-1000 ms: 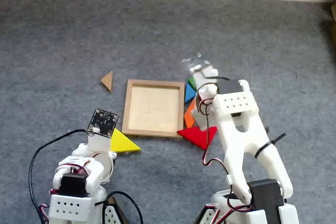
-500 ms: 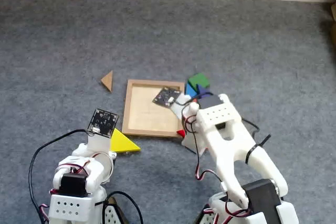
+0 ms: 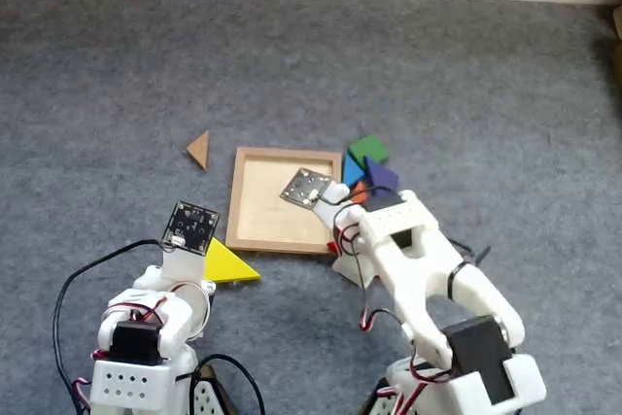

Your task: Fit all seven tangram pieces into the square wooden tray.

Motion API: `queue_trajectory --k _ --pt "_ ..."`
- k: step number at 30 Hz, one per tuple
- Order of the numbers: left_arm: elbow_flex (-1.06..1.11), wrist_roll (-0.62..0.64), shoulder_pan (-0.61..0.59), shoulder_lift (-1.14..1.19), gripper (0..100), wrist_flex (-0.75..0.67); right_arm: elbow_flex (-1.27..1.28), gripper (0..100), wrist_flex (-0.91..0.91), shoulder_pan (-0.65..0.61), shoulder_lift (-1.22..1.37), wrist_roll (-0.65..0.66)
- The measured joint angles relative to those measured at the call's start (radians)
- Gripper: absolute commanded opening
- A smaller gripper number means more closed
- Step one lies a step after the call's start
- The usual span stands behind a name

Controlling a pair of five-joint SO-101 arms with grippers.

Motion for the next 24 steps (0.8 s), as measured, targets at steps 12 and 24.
queue_trajectory --k 12,24 --pt "0.0 0.0 0.0 0.0 1 0.0 -0.137 17.6 0.051 0.095 0.086 0.0" --pt "0.0 0.0 0.0 0.0 1 0.0 -0.152 12.3 0.051 0.199 0.094 -0.025"
